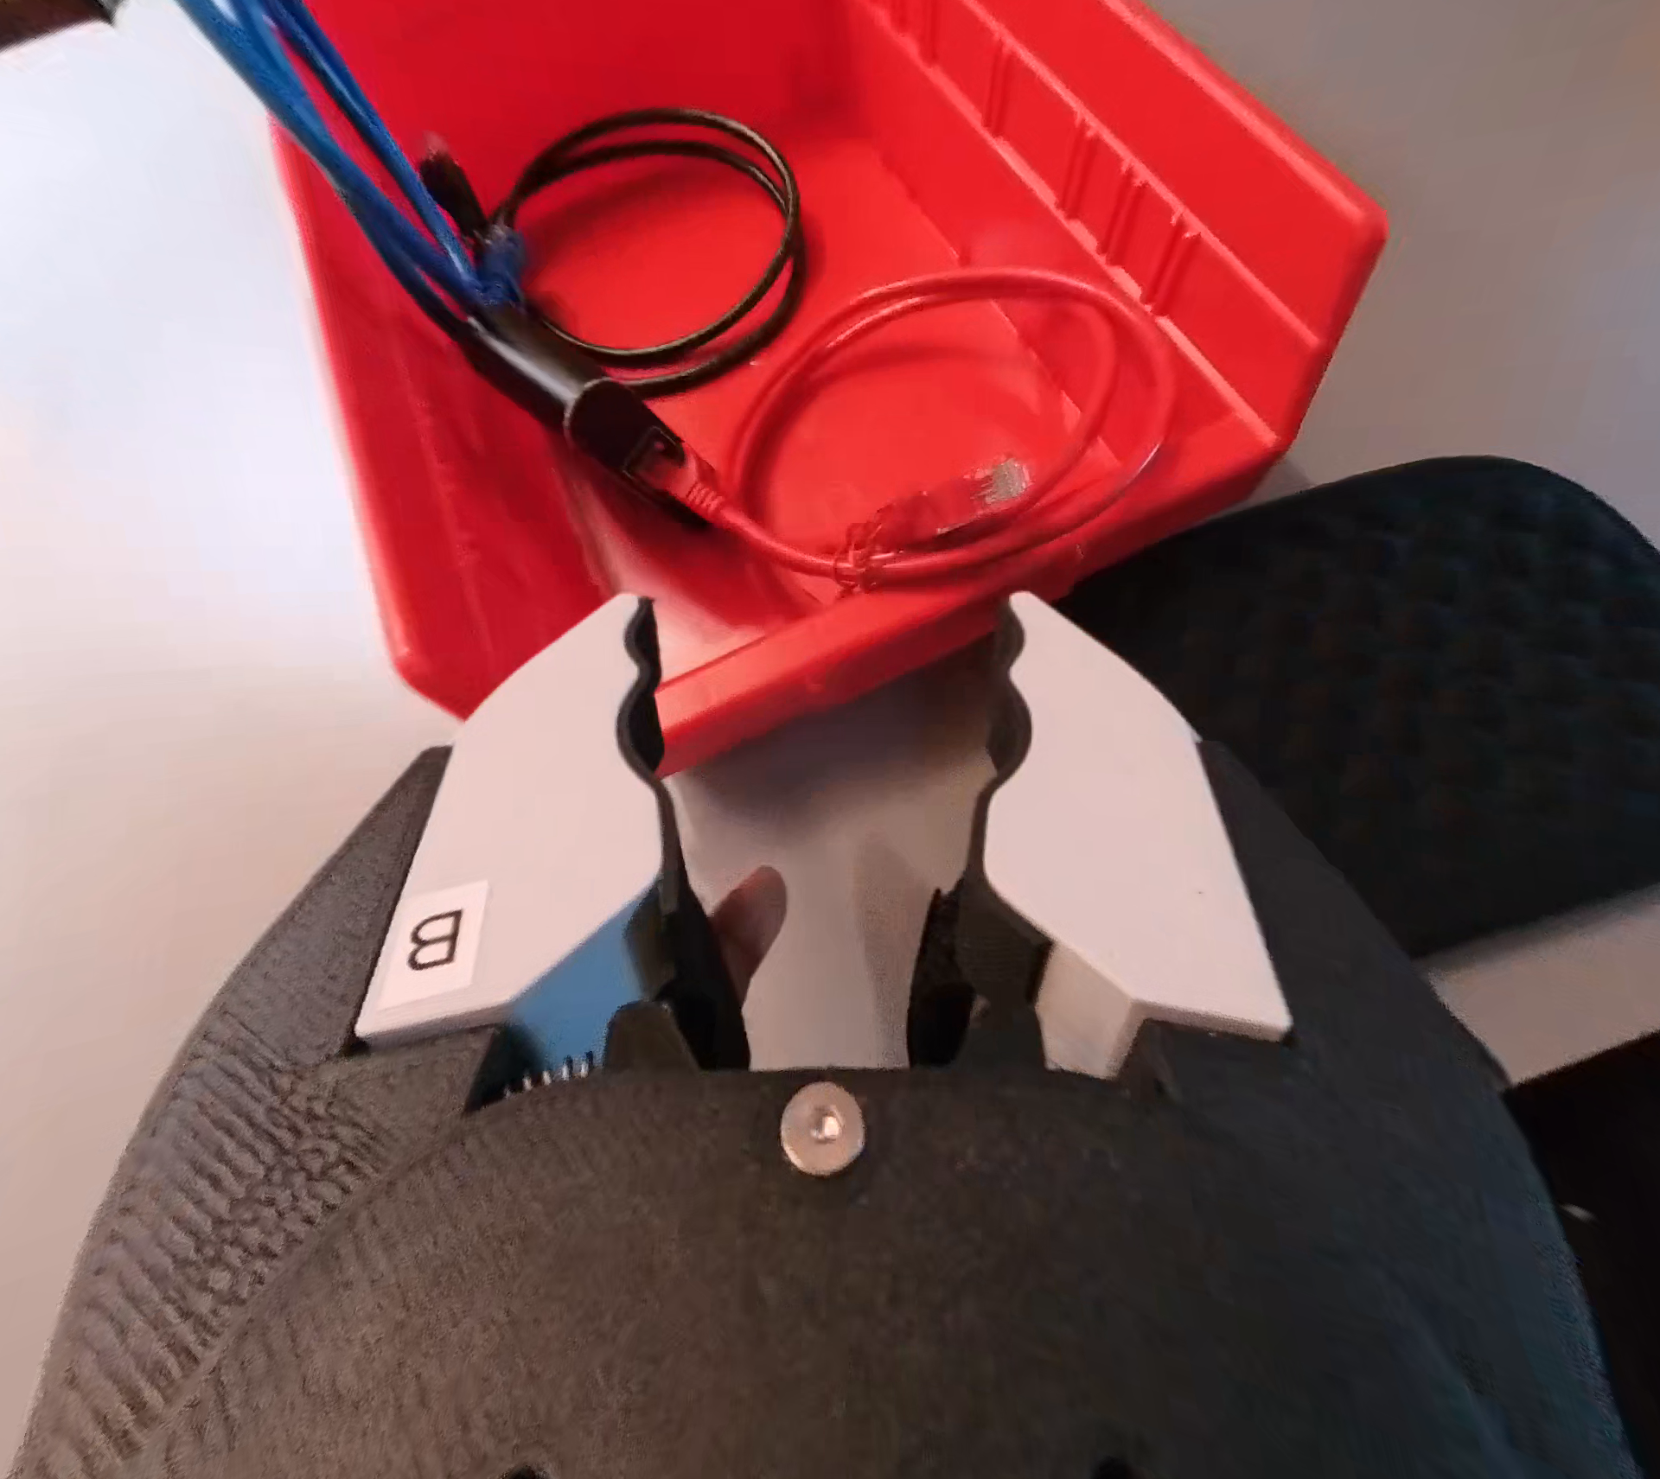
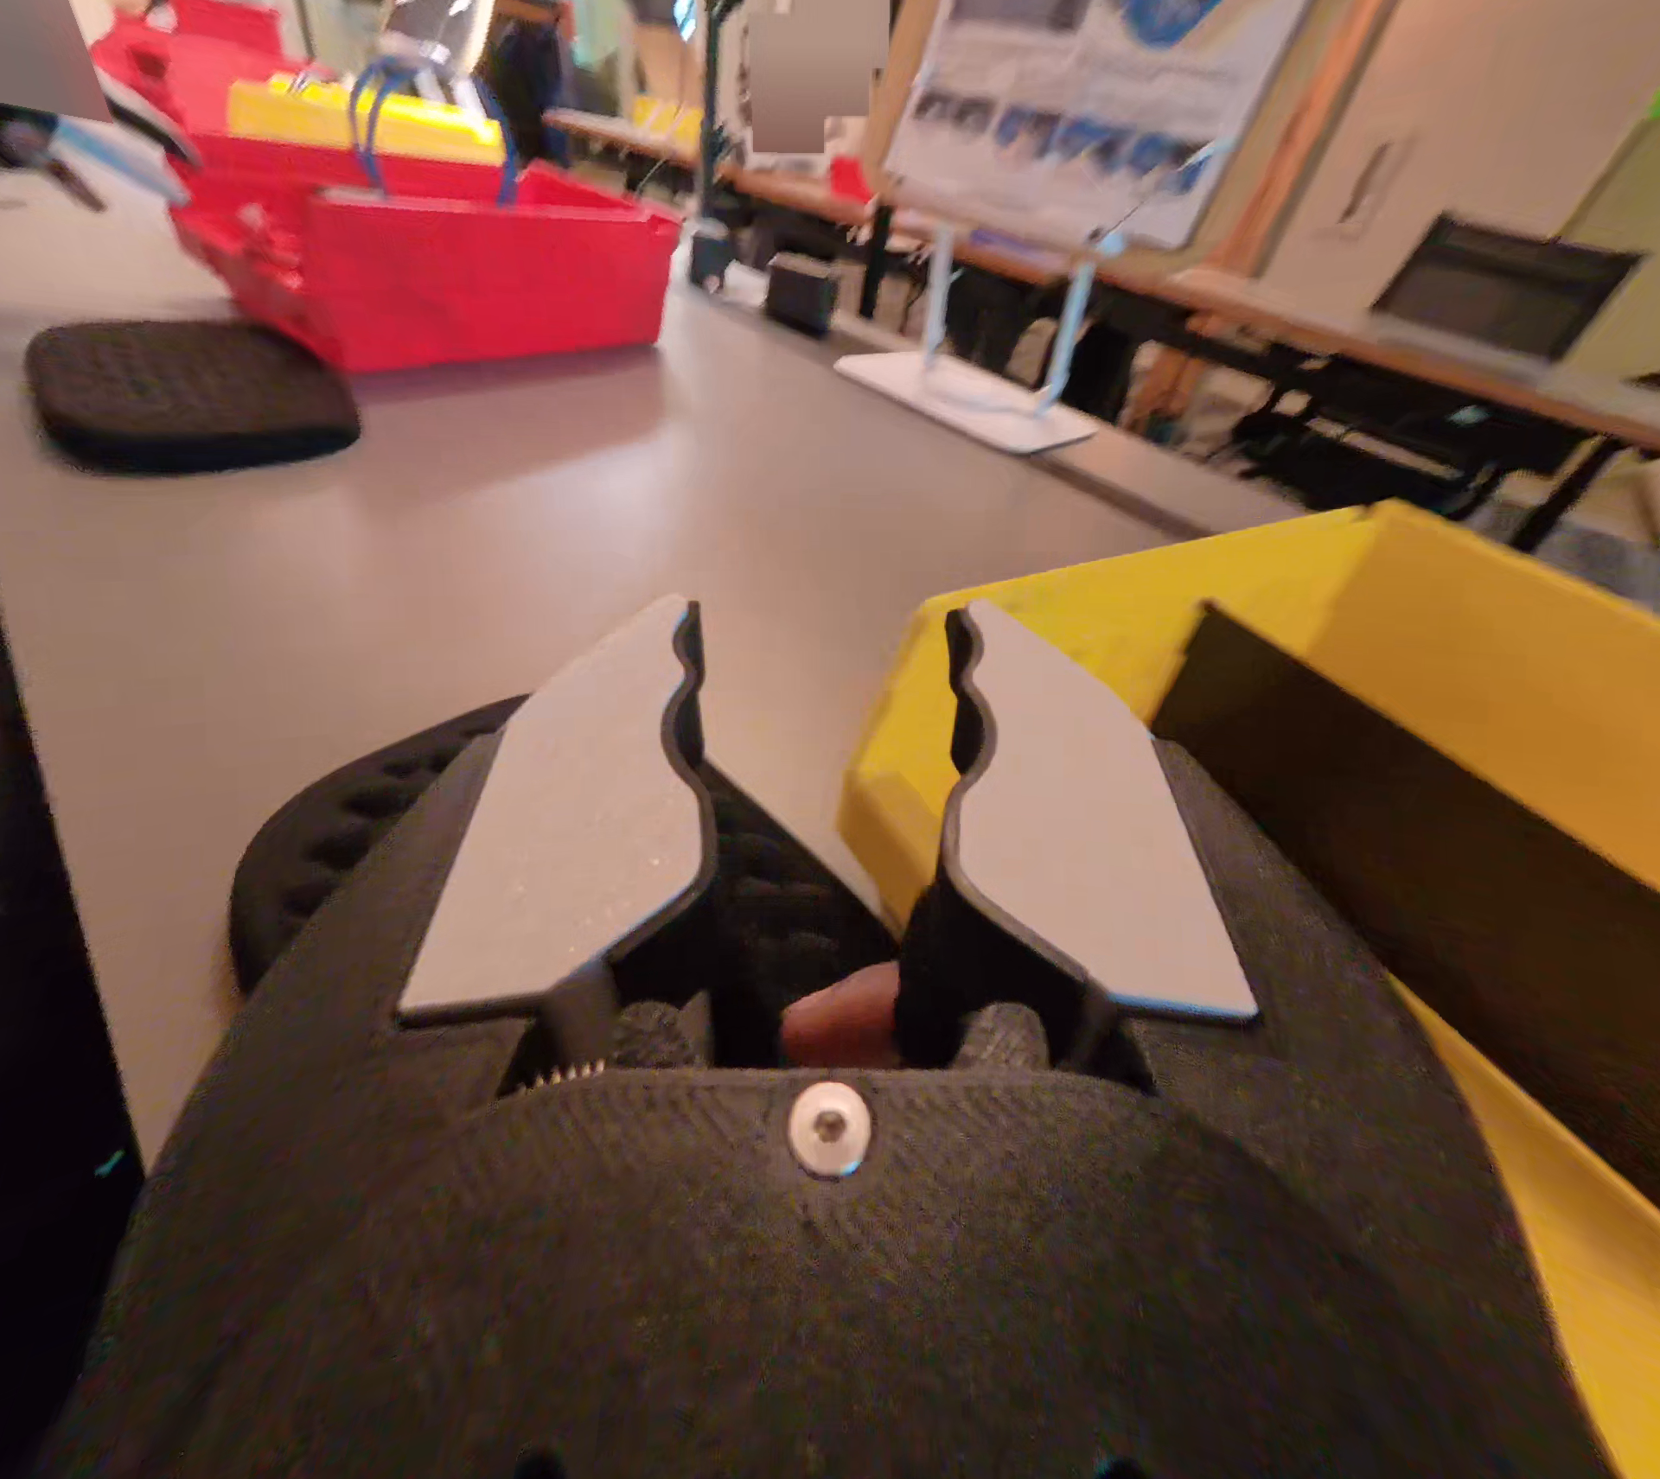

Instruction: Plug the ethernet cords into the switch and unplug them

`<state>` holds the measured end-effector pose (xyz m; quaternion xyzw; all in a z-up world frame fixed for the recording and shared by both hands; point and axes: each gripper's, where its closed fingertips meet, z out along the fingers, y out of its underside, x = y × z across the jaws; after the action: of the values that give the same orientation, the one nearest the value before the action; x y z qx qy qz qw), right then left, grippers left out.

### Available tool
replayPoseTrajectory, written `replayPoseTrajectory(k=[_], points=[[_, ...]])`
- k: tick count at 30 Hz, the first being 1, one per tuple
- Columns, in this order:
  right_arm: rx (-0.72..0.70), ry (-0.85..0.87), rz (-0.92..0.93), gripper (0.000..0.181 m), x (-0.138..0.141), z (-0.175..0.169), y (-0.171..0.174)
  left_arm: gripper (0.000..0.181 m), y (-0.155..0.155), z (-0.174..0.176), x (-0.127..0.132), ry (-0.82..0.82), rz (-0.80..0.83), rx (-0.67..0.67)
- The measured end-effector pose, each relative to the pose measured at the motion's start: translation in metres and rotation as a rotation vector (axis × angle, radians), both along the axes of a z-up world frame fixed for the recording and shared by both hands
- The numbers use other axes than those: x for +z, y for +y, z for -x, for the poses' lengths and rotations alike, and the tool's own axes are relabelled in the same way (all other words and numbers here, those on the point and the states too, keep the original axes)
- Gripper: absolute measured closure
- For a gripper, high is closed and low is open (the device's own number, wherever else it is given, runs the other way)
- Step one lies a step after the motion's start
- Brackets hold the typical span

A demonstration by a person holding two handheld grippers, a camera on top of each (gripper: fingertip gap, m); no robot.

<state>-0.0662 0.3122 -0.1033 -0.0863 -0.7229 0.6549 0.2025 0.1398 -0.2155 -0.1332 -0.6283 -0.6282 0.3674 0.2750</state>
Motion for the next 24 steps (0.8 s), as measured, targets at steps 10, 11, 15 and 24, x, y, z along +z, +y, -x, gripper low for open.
replayPoseTrajectory(k=[10, 11, 15, 24], points=[[0.019, -0.017, -0.275, 0.125, -0.045, -0.004, -0.036, 0.121, -0.039, 0.053, -0.013, -0.155, -0.026, 0.17], [0.015, -0.021, -0.264, 0.125, -0.043, -0.004, -0.035, 0.125, -0.043, 0.057, -0.012, -0.156, -0.044, 0.184], [0.0, -0.039, -0.204, 0.131, -0.037, 0.0, -0.031, 0.132, -0.053, 0.058, -0.009, -0.133, -0.143, 0.247], [-0.014, -0.021, -0.223, 0.131, -0.039, 0.0, -0.031, 0.13, -0.078, 0.052, -0.02, -0.148, -0.147, 0.446]])
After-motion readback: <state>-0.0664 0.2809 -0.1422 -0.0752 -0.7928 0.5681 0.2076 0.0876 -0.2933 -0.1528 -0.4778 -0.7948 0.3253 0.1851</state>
